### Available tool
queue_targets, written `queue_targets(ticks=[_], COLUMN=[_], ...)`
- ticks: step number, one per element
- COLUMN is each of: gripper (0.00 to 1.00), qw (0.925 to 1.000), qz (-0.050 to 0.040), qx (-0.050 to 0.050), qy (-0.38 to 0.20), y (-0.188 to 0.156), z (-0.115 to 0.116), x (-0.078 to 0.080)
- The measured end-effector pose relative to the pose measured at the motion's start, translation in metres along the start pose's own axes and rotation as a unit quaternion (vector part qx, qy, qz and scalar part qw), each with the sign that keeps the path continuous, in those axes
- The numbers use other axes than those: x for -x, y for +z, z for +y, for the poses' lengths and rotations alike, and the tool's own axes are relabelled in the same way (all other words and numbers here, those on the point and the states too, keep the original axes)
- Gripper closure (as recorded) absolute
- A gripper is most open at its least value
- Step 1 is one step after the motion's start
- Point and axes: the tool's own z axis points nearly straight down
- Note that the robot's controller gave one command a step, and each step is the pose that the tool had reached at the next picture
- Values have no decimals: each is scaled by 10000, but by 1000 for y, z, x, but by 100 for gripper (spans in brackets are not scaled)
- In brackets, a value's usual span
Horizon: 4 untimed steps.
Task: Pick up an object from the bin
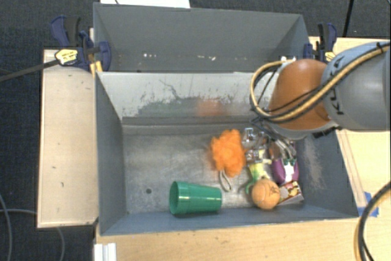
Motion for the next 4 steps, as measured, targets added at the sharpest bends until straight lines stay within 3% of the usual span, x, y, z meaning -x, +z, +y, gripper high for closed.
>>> queue_targets(ticks=[4], gripper=[100], qw=[9999], qz=[18], qx=[16], qy=[127], y=[-1], z=[-9], x=[-2])
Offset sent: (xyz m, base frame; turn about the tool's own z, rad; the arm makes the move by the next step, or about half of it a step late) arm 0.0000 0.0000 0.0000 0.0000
